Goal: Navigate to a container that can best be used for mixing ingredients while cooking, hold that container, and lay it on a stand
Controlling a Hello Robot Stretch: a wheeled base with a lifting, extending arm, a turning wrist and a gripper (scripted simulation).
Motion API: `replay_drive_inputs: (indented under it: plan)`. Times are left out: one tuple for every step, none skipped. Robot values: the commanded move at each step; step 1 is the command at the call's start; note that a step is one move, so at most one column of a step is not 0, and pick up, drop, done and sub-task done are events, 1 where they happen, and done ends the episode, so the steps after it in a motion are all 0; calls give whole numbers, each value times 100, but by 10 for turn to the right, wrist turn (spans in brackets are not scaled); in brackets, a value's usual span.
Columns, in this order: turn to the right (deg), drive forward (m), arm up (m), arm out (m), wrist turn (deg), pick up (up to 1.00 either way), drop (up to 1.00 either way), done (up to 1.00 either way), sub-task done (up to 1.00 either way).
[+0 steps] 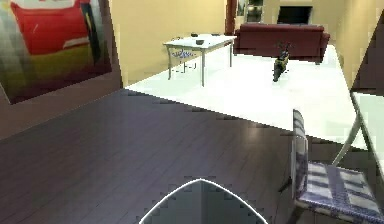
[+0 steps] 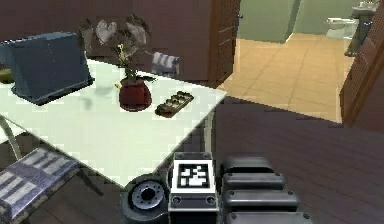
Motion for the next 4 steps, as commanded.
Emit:
replay_drive_inputs:
  plan:
    - [0, 100, 0, 0, 0, 0, 0, 0, 0]
    - [180, 0, 0, 0, 0, 0, 0, 0, 0]
    - [0, 15, 0, 0, 0, 0, 0, 0, 0]
    - [120, 0, 0, 0, 0, 0, 0, 0, 0]
